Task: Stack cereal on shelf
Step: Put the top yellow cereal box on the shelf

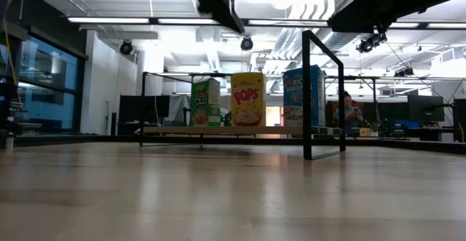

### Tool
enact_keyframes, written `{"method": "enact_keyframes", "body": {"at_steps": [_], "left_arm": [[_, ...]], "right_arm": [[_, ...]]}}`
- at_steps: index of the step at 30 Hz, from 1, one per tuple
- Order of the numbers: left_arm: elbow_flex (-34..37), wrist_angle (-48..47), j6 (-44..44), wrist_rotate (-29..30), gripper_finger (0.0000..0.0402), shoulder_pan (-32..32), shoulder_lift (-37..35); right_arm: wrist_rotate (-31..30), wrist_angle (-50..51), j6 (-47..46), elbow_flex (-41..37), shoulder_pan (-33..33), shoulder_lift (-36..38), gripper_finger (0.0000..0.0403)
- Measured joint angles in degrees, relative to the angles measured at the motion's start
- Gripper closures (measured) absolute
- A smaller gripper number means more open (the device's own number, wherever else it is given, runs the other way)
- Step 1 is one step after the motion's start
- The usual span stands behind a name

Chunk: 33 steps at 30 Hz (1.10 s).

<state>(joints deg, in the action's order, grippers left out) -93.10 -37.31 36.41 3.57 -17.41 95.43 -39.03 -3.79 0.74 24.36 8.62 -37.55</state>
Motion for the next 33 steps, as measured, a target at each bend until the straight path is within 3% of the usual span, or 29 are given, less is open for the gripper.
{"method": "enact_keyframes", "body": {"at_steps": [6, 9, 16, 23, 29, 33], "left_arm": [[9.49, 5.0, -12.51, -24.62, 0.0174, -6.06, -11.3], [19.83, 14.18, -15.06, -29.94, 0.0174, -7.2, -17.92], [45.77, 39.01, -21.15, -28.18, 0.0174, -7.26, -32.25], [63.4, 61.22, -28.74, -28.08, 0.0174, -7.12, -43.1], [70.04, 70.15, -31.92, -27.2, 0.0174, -7.15, -47.78], [70.51, 70.43, -32.89, -22.2, 0.0174, -7.15, -49.24]], "right_arm": [[0.0, 1.46, -1.71, 0.0, -0.02, -0.03, 0.0153], [0.0, 1.46, -1.86, 0.0, 0.0, -0.03, 0.0153], [-0.17, 1.45, -1.83, 0.0, 0.01, -0.03, 0.0153], [-0.44, 0.96, -1.82, 0.0, 0.01, -0.05, 0.0153], [-0.46, -1.72, -2.0, 0.0, -0.02, -0.07, 0.0153], [-1.58, -13.49, -2.4, 0.0, -0.8, -1.61, 0.0153]]}}
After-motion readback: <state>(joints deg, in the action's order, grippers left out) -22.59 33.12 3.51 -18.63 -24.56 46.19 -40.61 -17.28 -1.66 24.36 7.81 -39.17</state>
